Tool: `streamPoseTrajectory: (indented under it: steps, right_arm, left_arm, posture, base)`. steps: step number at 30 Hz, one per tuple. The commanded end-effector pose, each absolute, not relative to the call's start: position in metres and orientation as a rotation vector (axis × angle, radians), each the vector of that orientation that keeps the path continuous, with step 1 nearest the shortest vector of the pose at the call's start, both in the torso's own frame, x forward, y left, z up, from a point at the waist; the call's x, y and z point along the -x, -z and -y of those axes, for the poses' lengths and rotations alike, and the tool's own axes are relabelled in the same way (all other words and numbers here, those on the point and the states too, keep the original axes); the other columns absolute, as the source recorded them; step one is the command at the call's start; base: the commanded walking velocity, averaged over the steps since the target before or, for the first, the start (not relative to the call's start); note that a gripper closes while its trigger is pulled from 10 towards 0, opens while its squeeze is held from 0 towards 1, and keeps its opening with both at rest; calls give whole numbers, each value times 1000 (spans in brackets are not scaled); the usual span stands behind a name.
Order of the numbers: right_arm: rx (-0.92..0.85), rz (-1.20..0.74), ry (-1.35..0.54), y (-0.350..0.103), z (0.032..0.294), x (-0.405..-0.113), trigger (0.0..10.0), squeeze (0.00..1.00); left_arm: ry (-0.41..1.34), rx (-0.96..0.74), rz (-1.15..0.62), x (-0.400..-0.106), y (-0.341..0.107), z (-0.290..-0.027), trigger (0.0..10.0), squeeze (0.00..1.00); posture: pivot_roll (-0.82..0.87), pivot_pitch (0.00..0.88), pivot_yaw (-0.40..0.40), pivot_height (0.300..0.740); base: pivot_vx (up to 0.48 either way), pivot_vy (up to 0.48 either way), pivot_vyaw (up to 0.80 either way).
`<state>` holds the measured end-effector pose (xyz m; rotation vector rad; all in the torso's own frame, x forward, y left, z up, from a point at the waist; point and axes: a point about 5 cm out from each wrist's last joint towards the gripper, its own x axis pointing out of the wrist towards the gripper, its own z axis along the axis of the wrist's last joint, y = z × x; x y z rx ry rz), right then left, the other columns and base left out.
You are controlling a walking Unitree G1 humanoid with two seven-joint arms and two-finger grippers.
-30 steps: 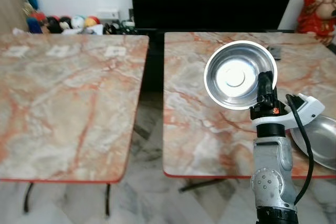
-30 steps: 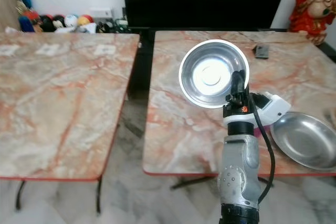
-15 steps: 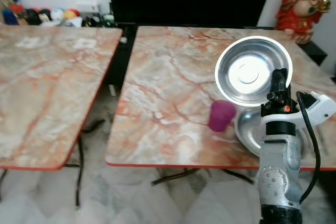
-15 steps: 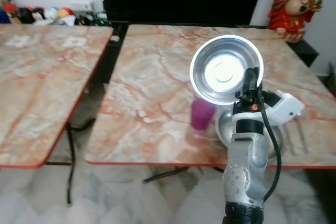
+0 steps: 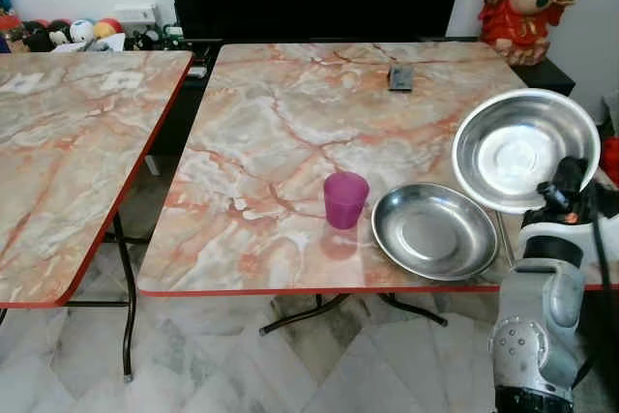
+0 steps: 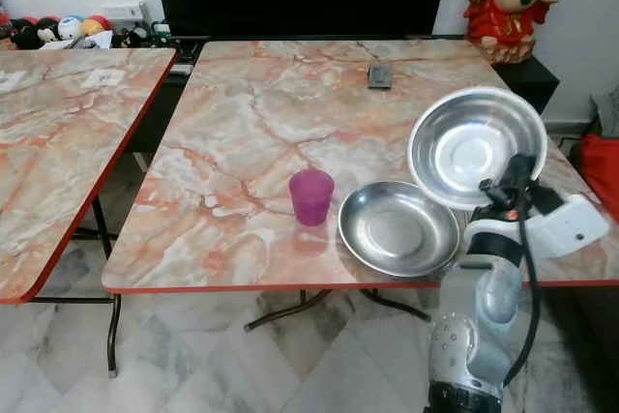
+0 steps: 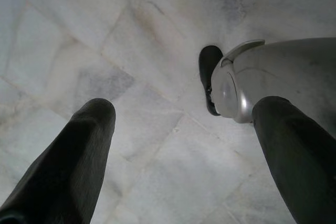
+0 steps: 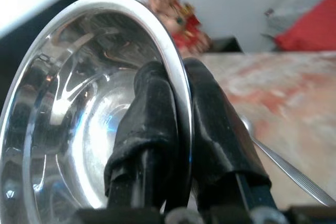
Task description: Setting the table
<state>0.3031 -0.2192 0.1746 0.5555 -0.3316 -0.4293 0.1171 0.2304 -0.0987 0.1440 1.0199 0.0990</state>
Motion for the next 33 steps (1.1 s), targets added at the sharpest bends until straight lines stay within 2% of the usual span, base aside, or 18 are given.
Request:
streamPoseTrajectory:
  steps: [1,5,14,20,33]
  right_arm:
    - [-510,180,442,-156,215,-307,10000,0]
    - [-500,97,436,-143,213,-307,10000,0]
    - [-533,129,403,-151,209,-315,10000,0]
    - [-497,-31,474,-126,215,-320,10000,0]
    - [-578,-9,404,-128,202,-329,10000,0]
  left_arm:
    - [-104,-154,-1048,-110,100,-236,10000,0]
    - [-104,-155,-1054,-106,100,-239,10000,0]
    - [-97,-164,-1056,-105,98,-246,10000,0]
    - [-87,-166,-1057,-106,98,-247,10000,0]
    - [-78,-173,-1059,-103,98,-249,10000,0]
  posture:
    - [-9,109,-2,740]
    - [-5,108,-1,740]
    - [-8,108,4,740]
    - [-4,108,9,740]
    - [5,110,17,740]
  base:
    - [0,0,0]
    - [0,0,0]
    - [0,0,0]
    - [0,0,0]
    - [0,0,0]
